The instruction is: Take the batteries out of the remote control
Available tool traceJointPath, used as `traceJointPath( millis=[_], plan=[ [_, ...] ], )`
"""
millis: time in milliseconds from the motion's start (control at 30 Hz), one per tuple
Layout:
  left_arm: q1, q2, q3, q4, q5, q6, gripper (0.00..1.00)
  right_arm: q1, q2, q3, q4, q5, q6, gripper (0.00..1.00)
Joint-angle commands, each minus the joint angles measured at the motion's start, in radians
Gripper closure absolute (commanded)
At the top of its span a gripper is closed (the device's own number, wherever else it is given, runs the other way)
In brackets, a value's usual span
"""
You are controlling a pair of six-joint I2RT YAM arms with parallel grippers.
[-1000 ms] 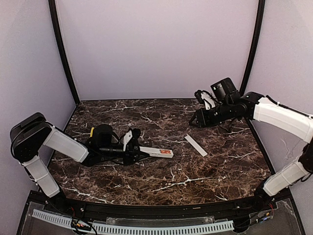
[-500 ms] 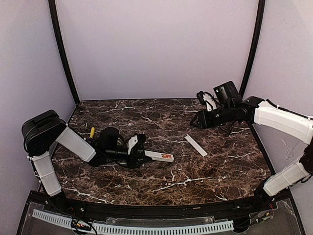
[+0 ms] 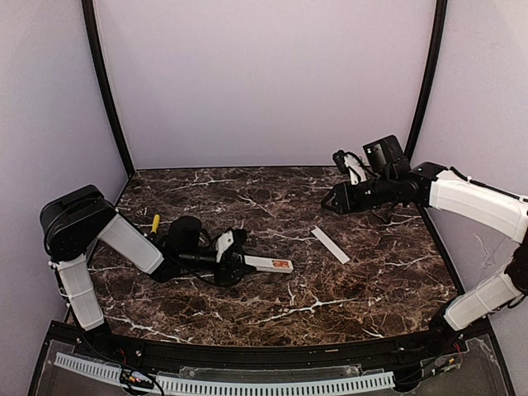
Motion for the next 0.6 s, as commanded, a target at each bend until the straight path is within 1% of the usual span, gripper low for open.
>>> traceJointPath(
  millis=[0,267,467,567],
  plan=[
    [0.0,-0.009,-0.006,-0.034,-0.024,0.029,0.63,-0.009,-0.011,-0.016,0.037,-0.015,-0.013,0.61],
    [0.0,-0.019,-0.026,-0.082,-0.078,0.062,0.62,-0.011,-0.04,-0.058,0.052,-0.02,-0.004,0.61],
    [0.0,-0.031,-0.049,-0.062,-0.09,0.021,0.6,-0.011,-0.033,-0.05,0.054,-0.02,-0.007,0.61],
    [0.0,-0.054,-0.051,-0.082,-0.094,0.006,0.55,-0.011,-0.02,-0.032,0.053,-0.02,-0.011,0.61]
  ],
)
